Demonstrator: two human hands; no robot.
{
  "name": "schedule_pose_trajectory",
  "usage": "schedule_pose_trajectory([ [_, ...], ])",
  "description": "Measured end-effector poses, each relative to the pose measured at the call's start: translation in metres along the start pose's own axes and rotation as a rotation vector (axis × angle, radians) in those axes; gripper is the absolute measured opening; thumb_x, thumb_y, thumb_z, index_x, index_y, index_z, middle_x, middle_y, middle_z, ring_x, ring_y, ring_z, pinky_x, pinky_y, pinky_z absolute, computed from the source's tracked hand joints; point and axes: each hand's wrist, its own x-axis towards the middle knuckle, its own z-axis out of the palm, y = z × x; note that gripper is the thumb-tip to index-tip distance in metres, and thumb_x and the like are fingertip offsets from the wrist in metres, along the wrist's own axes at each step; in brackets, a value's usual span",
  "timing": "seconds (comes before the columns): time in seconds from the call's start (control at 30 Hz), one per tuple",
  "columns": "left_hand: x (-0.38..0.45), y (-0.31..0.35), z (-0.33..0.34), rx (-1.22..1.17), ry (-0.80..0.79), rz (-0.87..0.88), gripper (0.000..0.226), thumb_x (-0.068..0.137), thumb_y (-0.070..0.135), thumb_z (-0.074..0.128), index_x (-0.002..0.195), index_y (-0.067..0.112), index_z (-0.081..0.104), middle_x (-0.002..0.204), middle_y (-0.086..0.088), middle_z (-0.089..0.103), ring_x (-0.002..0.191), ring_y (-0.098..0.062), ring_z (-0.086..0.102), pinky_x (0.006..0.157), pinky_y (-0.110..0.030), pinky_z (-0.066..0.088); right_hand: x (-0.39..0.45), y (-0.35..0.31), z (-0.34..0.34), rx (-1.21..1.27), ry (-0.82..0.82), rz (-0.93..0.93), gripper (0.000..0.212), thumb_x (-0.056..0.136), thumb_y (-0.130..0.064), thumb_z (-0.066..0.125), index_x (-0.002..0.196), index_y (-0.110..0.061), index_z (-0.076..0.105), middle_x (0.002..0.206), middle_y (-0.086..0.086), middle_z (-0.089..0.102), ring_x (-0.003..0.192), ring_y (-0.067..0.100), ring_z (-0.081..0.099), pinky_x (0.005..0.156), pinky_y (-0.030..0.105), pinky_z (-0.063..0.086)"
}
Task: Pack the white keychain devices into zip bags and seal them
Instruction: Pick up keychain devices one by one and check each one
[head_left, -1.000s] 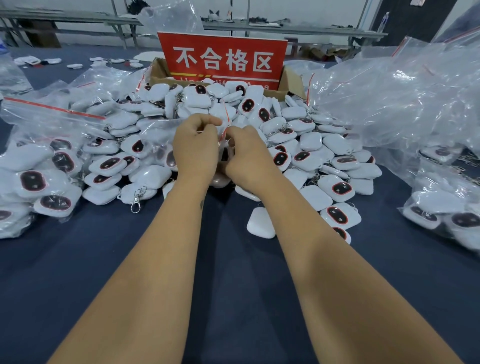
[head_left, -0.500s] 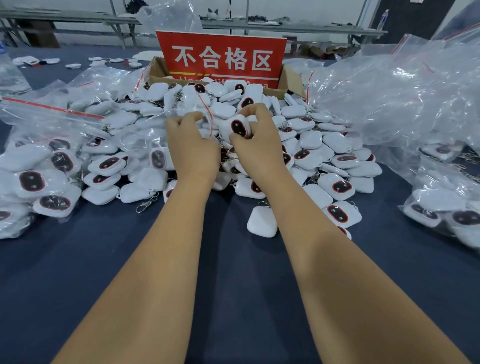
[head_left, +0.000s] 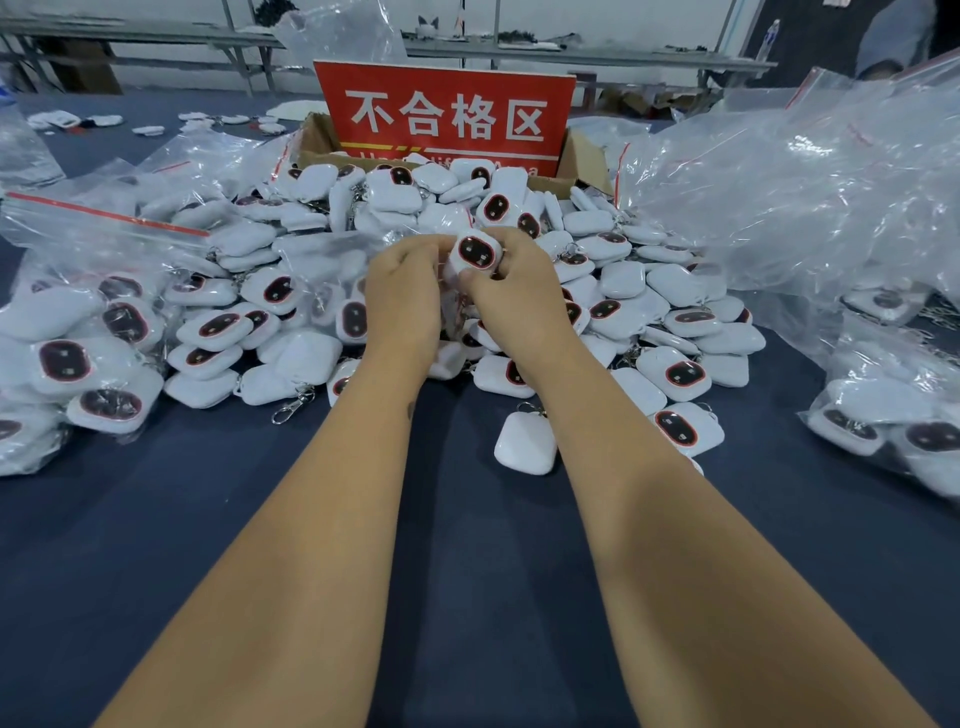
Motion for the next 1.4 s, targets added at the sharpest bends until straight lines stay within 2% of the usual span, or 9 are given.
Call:
schedule_pose_trajectory([
  [0.13, -0.0015, -0.0005, 0.0017, 0.038, -0.064, 0.034, 0.039, 0.091, 0.015, 0.056, 0.062, 0.035, 0.072, 0.063, 0.014, 0.067, 0.064, -0.002, 0.061, 0.063, -0.022, 0.052, -0.0017, 0.0007, -0.0018, 0.037, 0.021, -0.007, 0.027, 0.091, -0.007, 0.059, 0.109, -0.025, 0.052, 0.096, 0.0, 0.066, 0.076, 0.006, 0.059, 0.064, 0.017, 0.046],
  [0.43, -0.0064, 0.0005, 0.0025, 0.125, -0.141, 0.071, 0.02, 0.09, 0.012, 0.052, 0.091, 0.004, 0.071, 0.075, -0.009, 0.061, 0.068, -0.018, 0.052, 0.063, -0.033, 0.043, -0.002, -0.0001, -0.004, 0.107, -0.012, 0.017, 0.032, 0.09, 0.002, 0.06, 0.107, -0.025, 0.06, 0.092, 0.011, 0.073, 0.064, 0.008, 0.061, 0.057, 0.022, 0.051],
  [0.63, -0.005, -0.0008, 0.0033, 0.131, -0.148, 0.051, 0.018, 0.09, 0.014, 0.054, 0.077, 0.017, 0.066, 0.061, 0.002, 0.055, 0.058, -0.015, 0.048, 0.057, -0.03, 0.041, -0.0006, 0.0021, -0.0043, 0.102, -0.031, 0.043, 0.031, 0.09, 0.003, 0.058, 0.11, -0.02, 0.058, 0.097, 0.018, 0.072, 0.075, 0.018, 0.064, 0.067, 0.031, 0.055],
  [0.8, -0.0025, -0.004, 0.004, 0.137, -0.14, 0.048, 0.014, 0.089, 0.018, 0.058, 0.076, 0.017, 0.063, 0.059, 0.009, 0.053, 0.056, -0.011, 0.047, 0.053, -0.027, 0.041, 0.0008, 0.003, -0.0028, 0.115, -0.043, 0.048, 0.031, 0.091, 0.005, 0.056, 0.109, -0.02, 0.06, 0.098, 0.013, 0.073, 0.077, 0.016, 0.066, 0.068, 0.029, 0.055],
  [0.87, -0.0016, -0.0042, 0.0041, 0.137, -0.136, 0.046, 0.014, 0.089, 0.019, 0.06, 0.075, 0.018, 0.062, 0.061, 0.008, 0.053, 0.056, -0.011, 0.047, 0.054, -0.026, 0.041, 0.0009, 0.0024, -0.0023, 0.133, -0.041, 0.056, 0.033, 0.088, 0.007, 0.054, 0.107, -0.02, 0.061, 0.095, 0.011, 0.073, 0.076, 0.016, 0.065, 0.071, 0.033, 0.055],
  [1.0, -0.0026, -0.0041, 0.0025, 0.13, -0.143, 0.062, 0.01, 0.09, 0.019, 0.059, 0.082, 0.015, 0.064, 0.069, 0.002, 0.059, 0.059, -0.01, 0.051, 0.055, -0.024, 0.045, 0.0023, -0.0002, -0.0034, 0.21, -0.007, 0.107, 0.035, 0.083, 0.006, 0.05, 0.107, -0.015, 0.067, 0.075, 0.001, 0.067, 0.065, 0.009, 0.061, 0.061, 0.026, 0.054],
  [1.07, -0.003, -0.0038, 0.0023, 0.129, -0.143, 0.063, 0.01, 0.089, 0.019, 0.058, 0.081, 0.015, 0.063, 0.071, 0.001, 0.06, 0.058, -0.008, 0.051, 0.053, -0.021, 0.045, 0.0029, -0.0003, -0.0036, 0.255, 0.007, 0.13, 0.03, 0.085, 0.0, 0.054, 0.107, -0.013, 0.069, 0.079, 0.004, 0.067, 0.068, 0.012, 0.061, 0.063, 0.027, 0.054],
  [1.23, -0.003, -0.0026, 0.002, 0.085, -0.155, 0.021, 0.008, 0.088, 0.019, 0.059, 0.083, 0.015, 0.063, 0.075, -0.004, 0.06, 0.066, -0.018, 0.051, 0.059, -0.032, 0.044, 0.0021, 0.0007, -0.0028, 0.226, 0.018, 0.113, 0.025, 0.089, -0.004, 0.054, 0.106, -0.014, 0.07, 0.081, 0.005, 0.067, 0.073, 0.014, 0.062, 0.075, 0.035, 0.056],
  [1.4, -0.0029, -0.0031, 0.002, 0.1, -0.173, 0.035, 0.009, 0.088, 0.02, 0.06, 0.08, 0.017, 0.062, 0.073, 0.0, 0.06, 0.067, -0.014, 0.051, 0.06, -0.03, 0.043, 0.0006, -0.0017, -0.0028, 0.205, 0.021, 0.098, 0.025, 0.09, 0.0, 0.05, 0.106, -0.011, 0.066, 0.074, -0.002, 0.063, 0.065, 0.007, 0.058, 0.064, 0.025, 0.052],
])
